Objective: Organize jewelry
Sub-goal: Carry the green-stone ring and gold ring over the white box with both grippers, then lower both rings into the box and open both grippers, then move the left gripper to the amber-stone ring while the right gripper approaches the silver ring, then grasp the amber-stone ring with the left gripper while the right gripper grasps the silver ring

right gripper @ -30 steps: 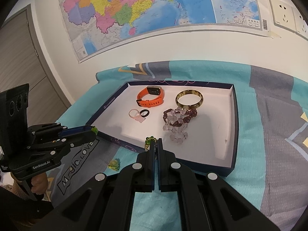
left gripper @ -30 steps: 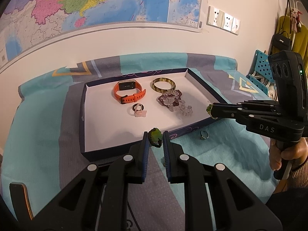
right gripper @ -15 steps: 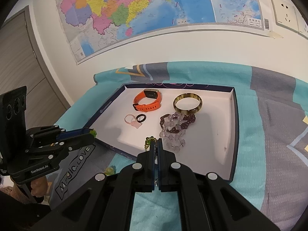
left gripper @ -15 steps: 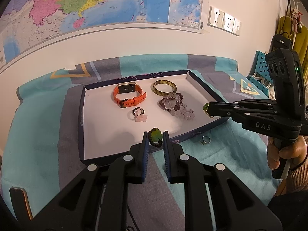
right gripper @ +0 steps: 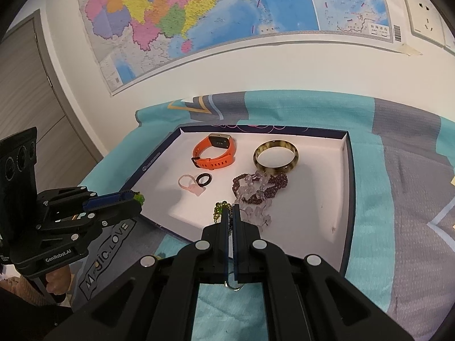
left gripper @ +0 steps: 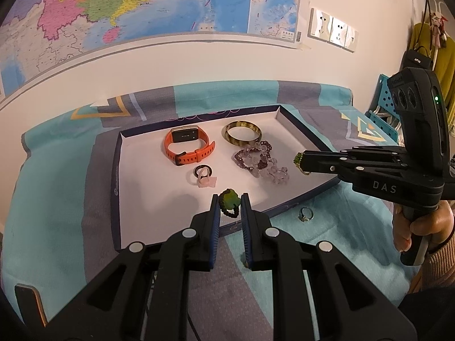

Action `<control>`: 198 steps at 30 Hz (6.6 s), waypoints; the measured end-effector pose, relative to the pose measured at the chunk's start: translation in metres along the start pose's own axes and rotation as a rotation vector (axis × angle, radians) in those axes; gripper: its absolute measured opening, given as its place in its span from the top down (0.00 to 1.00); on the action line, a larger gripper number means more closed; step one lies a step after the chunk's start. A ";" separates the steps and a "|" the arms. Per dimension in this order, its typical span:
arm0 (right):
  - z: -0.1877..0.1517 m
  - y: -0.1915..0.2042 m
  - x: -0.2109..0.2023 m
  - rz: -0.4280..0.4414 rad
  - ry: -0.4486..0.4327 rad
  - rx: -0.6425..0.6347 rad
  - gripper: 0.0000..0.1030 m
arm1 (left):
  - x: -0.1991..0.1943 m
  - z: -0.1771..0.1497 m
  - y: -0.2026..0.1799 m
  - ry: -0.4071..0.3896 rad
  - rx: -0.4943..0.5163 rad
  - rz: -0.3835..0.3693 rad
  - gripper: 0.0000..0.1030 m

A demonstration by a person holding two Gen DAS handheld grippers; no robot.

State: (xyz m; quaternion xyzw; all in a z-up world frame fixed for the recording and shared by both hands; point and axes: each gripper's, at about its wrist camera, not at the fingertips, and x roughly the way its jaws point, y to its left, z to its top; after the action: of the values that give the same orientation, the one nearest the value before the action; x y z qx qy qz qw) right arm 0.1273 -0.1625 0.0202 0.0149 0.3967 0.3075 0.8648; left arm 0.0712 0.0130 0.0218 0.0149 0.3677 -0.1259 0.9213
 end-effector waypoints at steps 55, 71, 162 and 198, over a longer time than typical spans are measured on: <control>0.007 -0.010 0.045 -0.022 0.098 0.023 0.97 | 0.061 0.012 0.014 0.108 -0.047 0.012 0.85; 0.007 -0.017 0.042 -0.045 0.079 0.049 0.86 | 0.070 0.014 0.016 0.125 -0.055 0.011 0.85; -0.055 0.025 0.016 -0.196 0.136 -0.132 0.81 | 0.025 -0.049 -0.013 0.139 0.010 -0.072 0.81; -0.049 0.025 -0.024 -0.079 0.025 -0.067 0.81 | -0.008 -0.037 -0.012 0.048 -0.004 -0.073 0.81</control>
State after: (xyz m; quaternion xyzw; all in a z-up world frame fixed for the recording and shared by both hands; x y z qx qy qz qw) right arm 0.0682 -0.1660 0.0093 -0.0334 0.3975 0.2865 0.8711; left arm 0.0374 0.0078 0.0012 0.0026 0.3902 -0.1585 0.9070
